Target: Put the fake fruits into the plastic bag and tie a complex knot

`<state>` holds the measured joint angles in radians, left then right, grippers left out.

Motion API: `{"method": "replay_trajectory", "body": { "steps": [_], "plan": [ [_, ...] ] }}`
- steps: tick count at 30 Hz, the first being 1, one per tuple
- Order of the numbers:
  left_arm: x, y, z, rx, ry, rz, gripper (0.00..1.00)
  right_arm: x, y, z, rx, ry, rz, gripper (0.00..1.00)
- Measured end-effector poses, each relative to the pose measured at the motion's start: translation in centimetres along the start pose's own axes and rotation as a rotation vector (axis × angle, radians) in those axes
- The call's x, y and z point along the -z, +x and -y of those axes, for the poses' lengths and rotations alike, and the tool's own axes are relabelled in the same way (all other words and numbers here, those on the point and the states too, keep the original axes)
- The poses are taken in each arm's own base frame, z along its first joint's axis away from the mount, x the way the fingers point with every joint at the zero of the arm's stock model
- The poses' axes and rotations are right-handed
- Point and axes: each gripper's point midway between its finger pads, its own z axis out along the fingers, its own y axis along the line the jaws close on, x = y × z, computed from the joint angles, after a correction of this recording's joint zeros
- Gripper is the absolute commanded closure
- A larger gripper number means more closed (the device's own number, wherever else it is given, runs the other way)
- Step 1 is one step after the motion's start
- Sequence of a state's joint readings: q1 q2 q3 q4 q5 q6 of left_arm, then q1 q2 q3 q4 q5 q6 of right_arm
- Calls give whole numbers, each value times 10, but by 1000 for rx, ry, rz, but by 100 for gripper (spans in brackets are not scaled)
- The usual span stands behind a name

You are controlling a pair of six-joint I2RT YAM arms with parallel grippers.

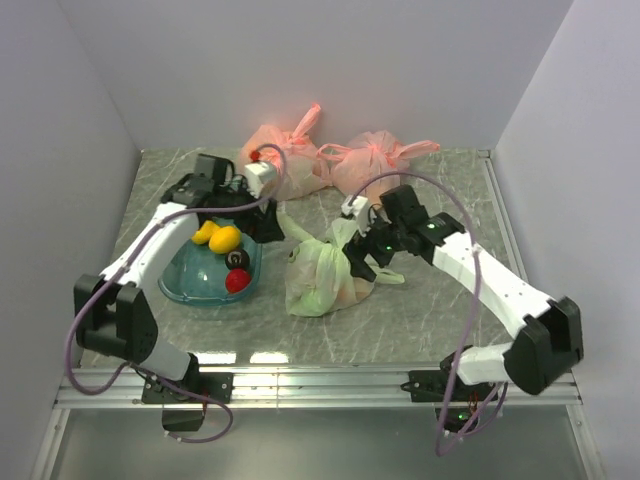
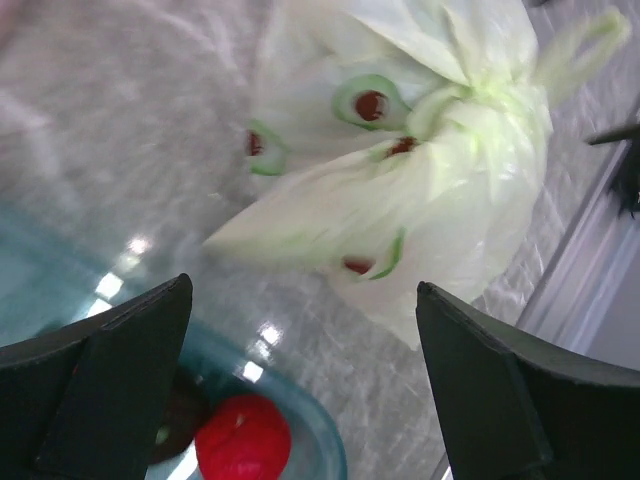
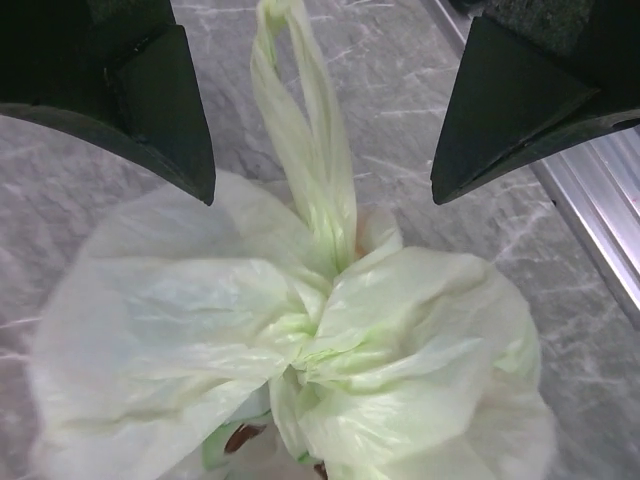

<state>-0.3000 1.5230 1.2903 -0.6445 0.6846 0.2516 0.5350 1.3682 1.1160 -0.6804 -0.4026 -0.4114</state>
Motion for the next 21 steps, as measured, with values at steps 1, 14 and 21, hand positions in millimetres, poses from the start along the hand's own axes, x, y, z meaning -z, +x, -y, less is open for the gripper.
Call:
{"method": "replay_trajectory", "body": {
  "steps": [1, 14, 21],
  "plan": [
    [9, -2, -4, 24, -18, 21, 1, 8, -4, 0, -4, 12, 24, 5],
    [87, -17, -31, 257, -267, 202, 1, 110, 5, 49, -273, 259, 261, 0],
    [98, 21, -46, 468, -322, 221, 1, 111, 54, 47, -463, 300, 238, 0]
  ]
}}
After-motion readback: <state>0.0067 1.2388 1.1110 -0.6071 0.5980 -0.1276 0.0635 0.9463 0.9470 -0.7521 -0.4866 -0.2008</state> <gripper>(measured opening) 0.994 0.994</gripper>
